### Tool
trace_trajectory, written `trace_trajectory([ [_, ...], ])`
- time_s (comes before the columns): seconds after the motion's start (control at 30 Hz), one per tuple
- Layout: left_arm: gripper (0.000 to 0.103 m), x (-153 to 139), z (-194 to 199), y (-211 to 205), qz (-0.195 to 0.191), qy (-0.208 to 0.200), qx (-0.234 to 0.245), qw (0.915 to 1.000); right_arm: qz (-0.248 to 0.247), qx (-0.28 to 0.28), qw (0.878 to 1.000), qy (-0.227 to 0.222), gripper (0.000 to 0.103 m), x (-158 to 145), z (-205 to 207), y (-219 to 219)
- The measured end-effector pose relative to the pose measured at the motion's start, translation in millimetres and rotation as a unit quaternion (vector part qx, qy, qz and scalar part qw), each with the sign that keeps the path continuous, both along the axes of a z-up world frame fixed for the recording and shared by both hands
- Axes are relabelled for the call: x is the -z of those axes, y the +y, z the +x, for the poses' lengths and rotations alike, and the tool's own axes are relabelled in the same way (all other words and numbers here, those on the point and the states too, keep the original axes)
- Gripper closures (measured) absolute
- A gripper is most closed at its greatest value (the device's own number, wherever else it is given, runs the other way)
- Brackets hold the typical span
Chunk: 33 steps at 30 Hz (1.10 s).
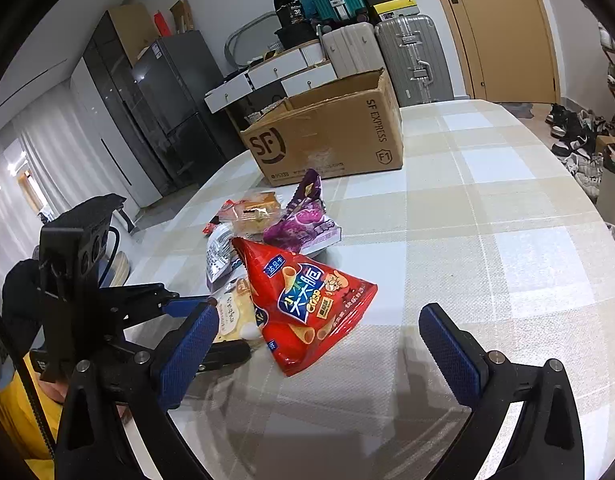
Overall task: Organize snacks
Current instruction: 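Grasp the cracker packet with the left tool while the right tool grasps the red chip bag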
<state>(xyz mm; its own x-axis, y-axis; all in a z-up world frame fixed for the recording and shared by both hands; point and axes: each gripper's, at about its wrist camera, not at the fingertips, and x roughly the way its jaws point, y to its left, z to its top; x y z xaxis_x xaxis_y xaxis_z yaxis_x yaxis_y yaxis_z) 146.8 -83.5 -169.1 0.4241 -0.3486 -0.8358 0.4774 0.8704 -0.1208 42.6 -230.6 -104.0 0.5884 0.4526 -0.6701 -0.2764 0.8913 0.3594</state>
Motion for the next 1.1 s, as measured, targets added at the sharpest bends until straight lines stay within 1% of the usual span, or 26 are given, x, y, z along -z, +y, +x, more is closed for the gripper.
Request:
trace_trajectory([
  [0.17,0.044,-5.6,-8.4,9.3,0.001,-0.006,-0.015,0.9999,-0.003,-0.005,1.000,-0.002,0.001,-2.5,-3.8,2.6],
  [0.23,0.044,-4.6,-33.0,18.0,-0.005,-0.009,-0.025,0.9996,-0.006,-0.009,1.000,-0.003,0.001,-3.5,-4.1,5.4],
  [0.3,0.044,-7.1,-40.0,29.1,-0.011,-0.009,-0.039,0.9992,-0.015,-0.012,1.000,-0.001,0.001,-3.8,-2.4,10.1],
  [0.43,0.044,-19.0,-50.2,55.3,-0.034,-0.017,-0.067,0.9970,-0.032,-0.022,0.999,0.009,0.001,-0.8,3.2,19.0],
  [0.5,0.044,-25.1,-58.9,71.7,-0.049,-0.019,-0.082,0.9953,-0.043,-0.023,0.999,0.023,0.001,3.6,10.1,23.8],
  [0.57,0.044,-29.8,-59.9,81.1,-0.065,-0.020,-0.088,0.9938,-0.049,-0.026,0.998,0.028,0.001,6.3,14.4,28.0],
  [0.7,0.044,-37.9,-79.2,96.2,-0.075,-0.031,-0.093,0.9923,-0.060,-0.027,0.997,0.032,0.001,10.0,25.2,36.7],
  [0.8,0.044,-39.7,-86.2,107.0,-0.081,-0.036,-0.096,0.9914,-0.077,-0.035,0.996,0.029,0.004,9.3,32.2,46.5],
  [0.83,0.044,-39.2,-89.5,109.8,-0.084,-0.035,-0.098,0.9910,-0.085,-0.038,0.995,0.030,0.008,9.8,34.6,50.5],
  [0.87,0.044,-38.3,-91.5,111.0,-0.087,-0.035,-0.100,0.9906,-0.092,-0.040,0.994,0.033,0.016,11.1,37.3,54.9],
  [0.93,0.044,-37.6,-93.7,114.9,-0.089,-0.038,-0.106,0.9897,-0.106,-0.039,0.993,0.042,0.023,15.7,41.1,60.1],
  [0.97,0.044,-37.7,-94.7,115.9,-0.090,-0.039,-0.107,0.9894,-0.113,-0.038,0.992,0.047,0.031,19.0,42.2,61.6],
  [1.0,0.044,-38.3,-96.0,117.2,-0.091,-0.040,-0.108,0.9891,-0.117,-0.037,0.991,0.051,0.034,21.6,42.5,62.4],
  [1.1,0.044,-38.8,-98.5,119.9,-0.093,-0.040,-0.110,0.9888,-0.106,-0.030,0.993,0.052,0.036,22.3,41.8,57.6],
])
